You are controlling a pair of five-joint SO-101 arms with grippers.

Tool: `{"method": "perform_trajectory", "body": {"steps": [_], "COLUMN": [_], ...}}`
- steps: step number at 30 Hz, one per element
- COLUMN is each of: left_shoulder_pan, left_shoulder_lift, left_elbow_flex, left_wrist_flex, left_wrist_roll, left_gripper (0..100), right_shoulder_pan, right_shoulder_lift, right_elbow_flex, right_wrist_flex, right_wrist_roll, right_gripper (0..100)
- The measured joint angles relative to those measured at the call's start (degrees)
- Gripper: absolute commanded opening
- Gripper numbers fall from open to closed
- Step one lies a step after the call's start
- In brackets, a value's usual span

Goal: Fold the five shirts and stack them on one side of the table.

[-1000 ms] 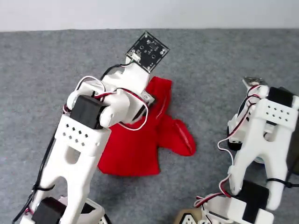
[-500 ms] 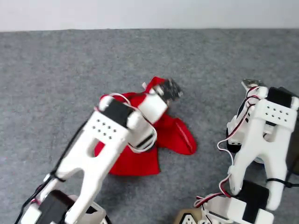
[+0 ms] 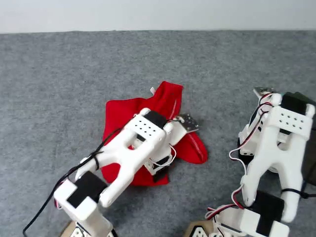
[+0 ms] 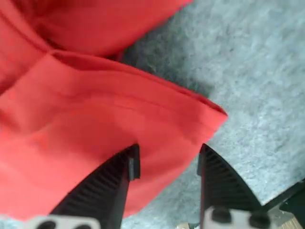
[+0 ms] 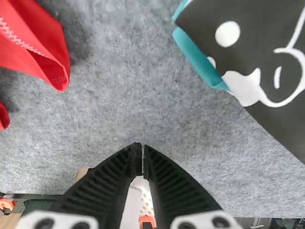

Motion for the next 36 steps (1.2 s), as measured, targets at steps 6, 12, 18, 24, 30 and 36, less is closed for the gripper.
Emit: {"method": "perform_trajectory", "body": {"steps": [6,12,18,24,30,36], "left_shoulder_pan": [4.92,5.71,5.71,5.71,6.15,5.98], "left_shoulder_lift": [0.35,0.88,0.88,0.88,0.88,-0.70], "left_elbow_flex": [0.00,2.02,7.56,9.41,9.41,9.41], "left_wrist_flex": [-1.14,-5.01,-12.13,-16.26,-18.02,-16.88], "left_wrist_roll": [-0.09,1.05,1.14,2.20,3.87,1.32], "left_gripper": [21,21,21,15,2,1], "right_shoulder_pan": [0.00,0.00,0.00,0.00,0.00,0.00], "right_shoulder_lift": [0.00,0.00,0.00,0.00,0.00,0.00], "right_elbow_flex": [0.00,0.00,0.00,0.00,0.00,0.00], "right_wrist_flex": [-0.26,-0.70,-1.58,-2.90,-2.90,-2.90], "right_wrist_roll": [0.00,0.00,0.00,0.00,0.00,0.00], "right_gripper": [0.9,0.9,0.9,0.9,0.9,0.9]}}
